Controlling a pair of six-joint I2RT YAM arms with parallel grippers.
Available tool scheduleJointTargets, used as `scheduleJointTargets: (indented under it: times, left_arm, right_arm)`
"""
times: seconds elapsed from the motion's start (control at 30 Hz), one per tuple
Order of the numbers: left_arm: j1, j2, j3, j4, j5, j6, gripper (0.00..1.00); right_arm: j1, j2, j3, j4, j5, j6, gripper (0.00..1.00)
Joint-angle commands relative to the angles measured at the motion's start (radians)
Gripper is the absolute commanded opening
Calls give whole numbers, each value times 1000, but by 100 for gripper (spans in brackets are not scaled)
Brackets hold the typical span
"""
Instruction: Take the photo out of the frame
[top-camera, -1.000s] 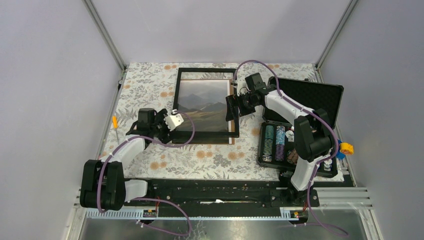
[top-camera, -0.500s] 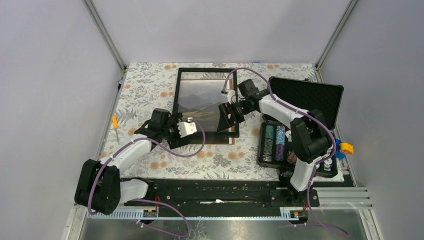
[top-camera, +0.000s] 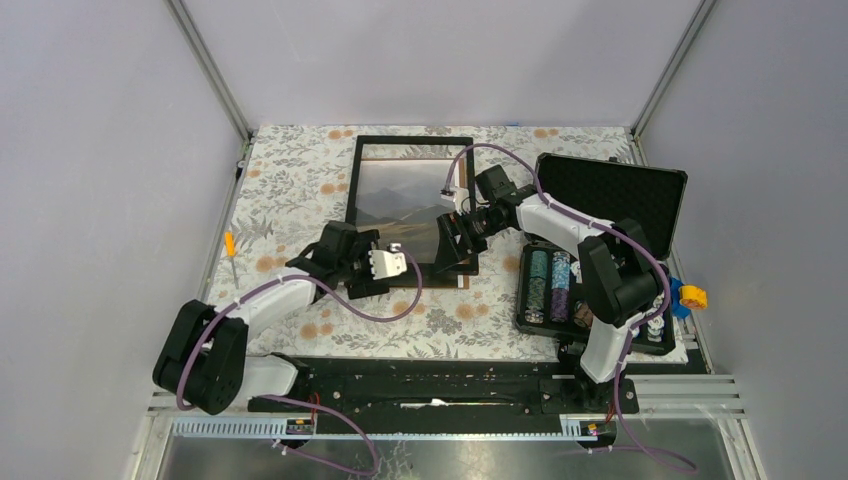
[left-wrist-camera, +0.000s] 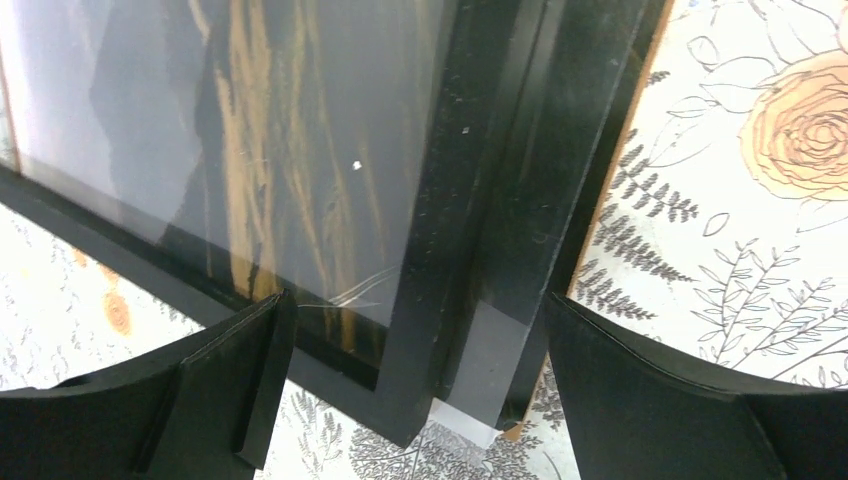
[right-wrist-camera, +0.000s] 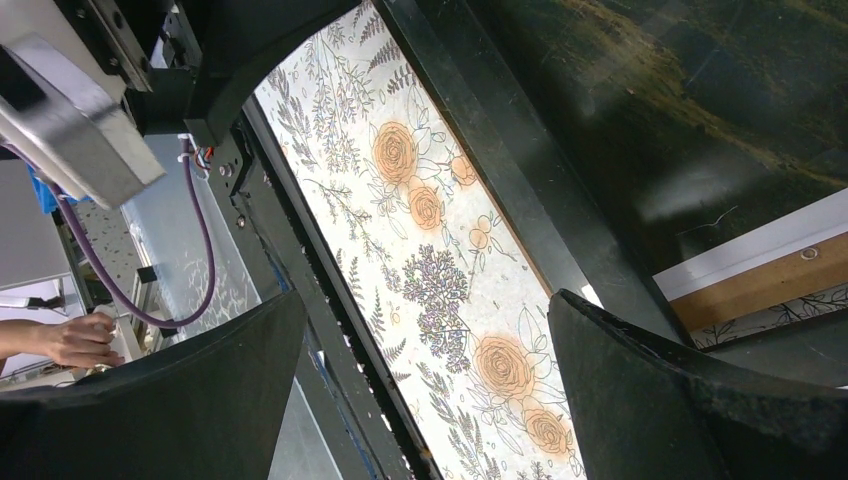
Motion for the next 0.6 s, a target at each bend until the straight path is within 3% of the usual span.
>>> scheduleJointTargets:
  times: [0.0,0.23,0.57]
  left_arm:
    - [-17,21,-4,43,-8,14,99]
    - [-30,46,7,19,20,23,99]
    - [-38,86,9,120,-36,-14,99]
  right_arm:
    - [-2,-44,8,12,-11,1,98]
    - [-1,-49,2,11,-5,1,98]
    - [-2,-49,1,10,1,1,98]
